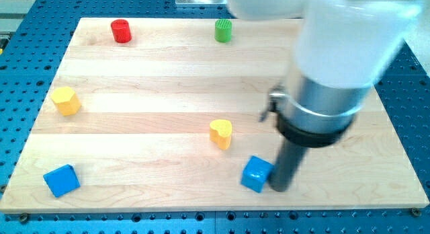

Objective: Push the heart to the bottom right corner

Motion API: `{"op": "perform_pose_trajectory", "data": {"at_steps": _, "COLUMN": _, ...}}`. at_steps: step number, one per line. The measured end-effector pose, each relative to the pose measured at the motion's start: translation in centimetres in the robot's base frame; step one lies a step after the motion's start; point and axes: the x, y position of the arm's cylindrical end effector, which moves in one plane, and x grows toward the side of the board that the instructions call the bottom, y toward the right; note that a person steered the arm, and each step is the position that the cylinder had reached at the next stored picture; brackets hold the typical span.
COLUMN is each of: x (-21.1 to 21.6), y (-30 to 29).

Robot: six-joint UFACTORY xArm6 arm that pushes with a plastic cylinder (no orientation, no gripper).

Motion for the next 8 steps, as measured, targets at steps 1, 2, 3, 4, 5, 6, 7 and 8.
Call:
{"op": "perform_pose_trajectory", "data": {"at_steps": 1, "x": -1.4, "y": 1.0}}
{"op": "perform_pose_trajectory", "data": {"at_steps": 2, "x": -4.8, "y": -1.7}}
{"op": "perform_pose_trajectory", "data": {"at_steps": 3, "x": -9.6, "y": 0.0}}
{"op": "perform_pose_trajectory", "data": {"at_steps": 4, "x": -14.8, "y": -6.0}}
{"op": "perform_pose_trajectory", "data": {"at_steps": 5, "x": -9.8, "y": -11.9}}
{"op": "perform_pose_trajectory", "data": {"at_steps": 6, "x": -4.6, "y": -1.6}}
{"op": "perform_pose_trajectory", "data": {"at_steps": 7, "x": -3.5, "y": 7.6}}
{"op": "perform_pose_trajectory", "data": {"at_steps": 8, "x": -4.1, "y": 0.7}}
